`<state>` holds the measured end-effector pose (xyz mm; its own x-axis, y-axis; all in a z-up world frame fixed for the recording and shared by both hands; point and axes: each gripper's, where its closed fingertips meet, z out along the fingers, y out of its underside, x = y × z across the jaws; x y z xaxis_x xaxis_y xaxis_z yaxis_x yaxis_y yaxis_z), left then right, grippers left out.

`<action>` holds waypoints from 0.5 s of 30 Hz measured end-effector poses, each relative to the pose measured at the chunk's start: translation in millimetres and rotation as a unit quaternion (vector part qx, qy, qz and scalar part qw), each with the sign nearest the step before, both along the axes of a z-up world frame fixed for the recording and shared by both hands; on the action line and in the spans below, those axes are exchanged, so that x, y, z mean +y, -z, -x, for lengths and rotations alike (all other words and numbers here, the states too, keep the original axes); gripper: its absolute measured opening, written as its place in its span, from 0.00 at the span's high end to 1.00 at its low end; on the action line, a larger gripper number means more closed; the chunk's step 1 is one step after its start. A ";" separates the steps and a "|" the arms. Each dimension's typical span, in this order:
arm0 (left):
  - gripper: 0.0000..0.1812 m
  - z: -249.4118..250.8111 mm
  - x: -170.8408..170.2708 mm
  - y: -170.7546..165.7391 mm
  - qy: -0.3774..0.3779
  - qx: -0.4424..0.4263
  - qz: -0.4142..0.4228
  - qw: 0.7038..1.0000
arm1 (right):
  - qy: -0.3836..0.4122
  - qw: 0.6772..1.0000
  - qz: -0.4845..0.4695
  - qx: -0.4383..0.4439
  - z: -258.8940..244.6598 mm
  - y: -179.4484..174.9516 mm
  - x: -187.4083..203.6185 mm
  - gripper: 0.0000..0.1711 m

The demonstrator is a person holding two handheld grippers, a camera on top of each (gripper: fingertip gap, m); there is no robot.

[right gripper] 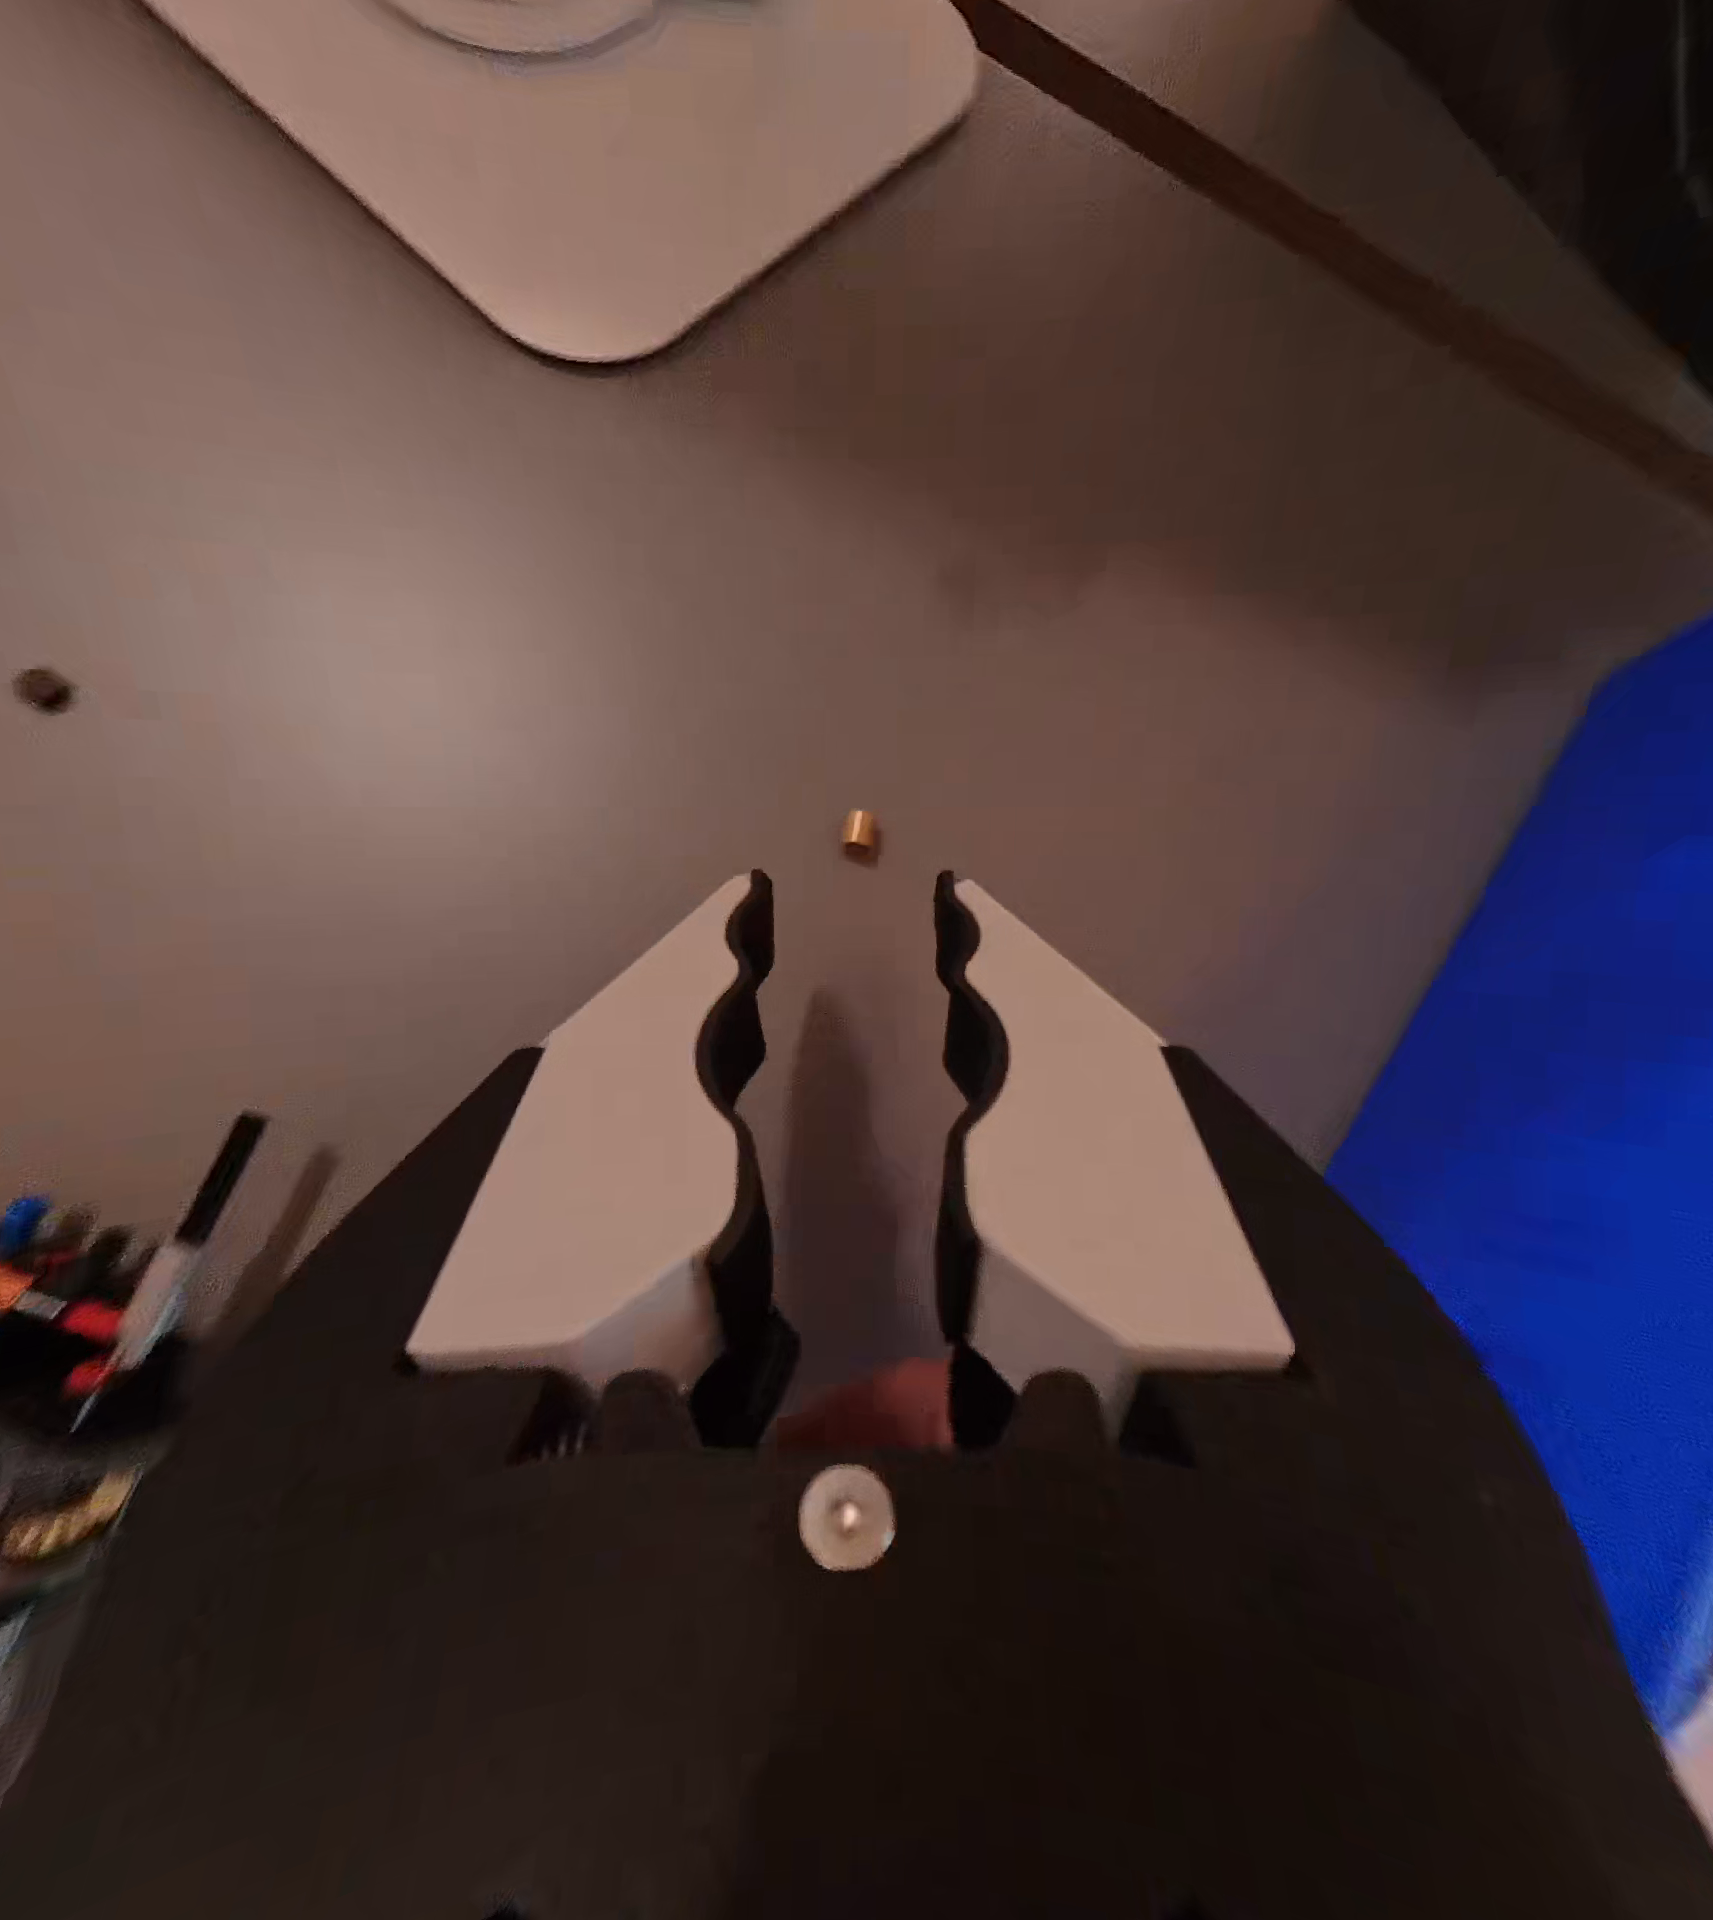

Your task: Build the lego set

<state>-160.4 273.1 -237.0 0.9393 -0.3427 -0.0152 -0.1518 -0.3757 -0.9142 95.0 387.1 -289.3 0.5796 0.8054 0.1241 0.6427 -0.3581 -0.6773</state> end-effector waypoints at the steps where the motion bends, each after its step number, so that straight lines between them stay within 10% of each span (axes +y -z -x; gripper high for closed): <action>1: 0.84 -5.2 -1.6 8.9 0.007 0.011 0.016 1.000 | 0.017 1.000 0.002 0.000 -0.8 8.6 4.5 0.85; 15: 0.84 -25.1 6.2 36.8 0.024 0.036 0.026 0.999 | 0.011 0.999 -0.002 0.033 18.1 4.9 7.9 0.98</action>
<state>-135.4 279.4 -273.8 0.9192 -0.3886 -0.0640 -0.2359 -0.4132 -0.8795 77.0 395.0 -294.3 0.6042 0.7920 0.0881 0.5880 -0.3684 -0.7201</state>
